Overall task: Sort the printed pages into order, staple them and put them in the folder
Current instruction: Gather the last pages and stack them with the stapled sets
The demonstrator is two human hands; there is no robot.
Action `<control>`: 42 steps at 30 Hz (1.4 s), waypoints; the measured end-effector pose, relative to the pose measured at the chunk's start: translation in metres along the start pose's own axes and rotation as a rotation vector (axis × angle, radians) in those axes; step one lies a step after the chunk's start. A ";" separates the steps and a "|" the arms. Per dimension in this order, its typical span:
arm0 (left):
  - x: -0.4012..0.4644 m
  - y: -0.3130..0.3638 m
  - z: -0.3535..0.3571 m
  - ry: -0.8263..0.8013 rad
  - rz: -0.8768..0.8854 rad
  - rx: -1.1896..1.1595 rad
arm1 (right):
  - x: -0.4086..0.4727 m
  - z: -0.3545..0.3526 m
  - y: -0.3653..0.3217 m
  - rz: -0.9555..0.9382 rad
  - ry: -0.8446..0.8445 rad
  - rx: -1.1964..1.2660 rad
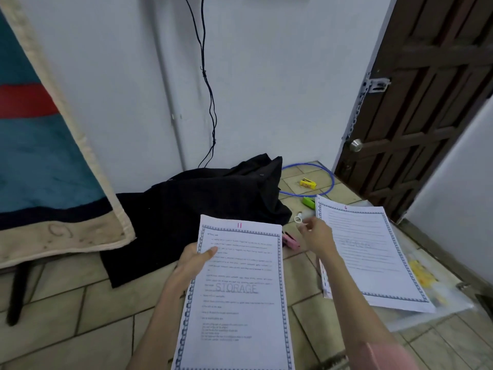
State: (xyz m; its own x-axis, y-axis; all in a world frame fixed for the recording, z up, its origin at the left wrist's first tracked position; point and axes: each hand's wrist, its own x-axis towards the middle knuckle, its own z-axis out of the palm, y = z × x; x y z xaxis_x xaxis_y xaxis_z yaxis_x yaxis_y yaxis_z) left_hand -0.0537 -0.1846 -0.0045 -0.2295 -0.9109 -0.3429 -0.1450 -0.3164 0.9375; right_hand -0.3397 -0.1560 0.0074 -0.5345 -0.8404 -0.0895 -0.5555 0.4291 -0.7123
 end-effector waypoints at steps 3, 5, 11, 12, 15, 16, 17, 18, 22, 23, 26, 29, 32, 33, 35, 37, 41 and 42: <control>0.002 -0.001 0.001 -0.004 0.010 0.029 | 0.010 0.015 0.004 0.034 -0.244 -0.327; 0.004 -0.002 0.002 -0.005 0.008 0.051 | 0.006 0.027 0.011 -0.018 -0.220 -0.342; 0.001 0.001 0.003 -0.027 0.018 0.080 | -0.005 0.015 0.011 0.061 -0.108 0.311; 0.000 0.002 0.003 -0.036 0.028 0.082 | -0.005 0.009 0.008 0.094 -0.085 0.426; -0.006 0.007 0.006 -0.047 0.055 0.075 | -0.008 -0.010 -0.013 0.070 -0.171 0.707; -0.008 0.008 0.008 -0.048 0.068 0.077 | -0.010 -0.017 -0.023 0.061 -0.240 0.807; -0.010 0.010 0.010 -0.050 0.084 0.077 | -0.014 -0.024 -0.035 0.060 -0.308 0.930; -0.012 0.011 0.012 -0.057 0.101 0.075 | -0.017 -0.028 -0.047 0.101 -0.347 1.061; -0.024 0.014 0.025 -0.057 0.166 0.104 | -0.021 -0.023 -0.085 0.297 -0.201 1.247; -0.027 0.014 0.028 -0.055 0.174 0.109 | -0.022 -0.019 -0.092 0.309 -0.143 1.224; -0.034 0.014 0.031 -0.056 0.201 0.122 | -0.032 -0.010 -0.110 0.315 -0.169 1.367; -0.039 0.013 0.030 -0.054 0.218 0.105 | -0.041 -0.008 -0.117 0.365 -0.240 1.625; -0.043 0.011 0.028 -0.047 0.231 0.088 | -0.043 0.002 -0.114 0.298 -0.219 1.443; -0.044 0.010 0.027 -0.042 0.234 0.086 | -0.042 0.005 -0.111 0.289 -0.190 1.327; -0.045 0.008 0.026 -0.032 0.243 0.084 | -0.043 0.011 -0.110 0.349 -0.214 1.247; -0.047 0.006 0.026 -0.031 0.247 0.084 | -0.044 0.015 -0.112 0.449 -0.281 1.284; -0.049 0.002 0.028 -0.038 0.242 0.085 | -0.057 0.021 -0.123 0.249 -0.216 1.334; -0.049 0.002 0.029 -0.036 0.244 0.091 | -0.060 0.024 -0.127 0.228 -0.202 1.360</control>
State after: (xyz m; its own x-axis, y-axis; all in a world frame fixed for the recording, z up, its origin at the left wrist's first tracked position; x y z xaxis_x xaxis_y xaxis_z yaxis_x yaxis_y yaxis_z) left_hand -0.0706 -0.1324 0.0122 -0.3019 -0.9469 -0.1104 -0.1669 -0.0615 0.9841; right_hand -0.2223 -0.1677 0.0864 -0.3634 -0.8789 -0.3089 0.6402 0.0052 -0.7682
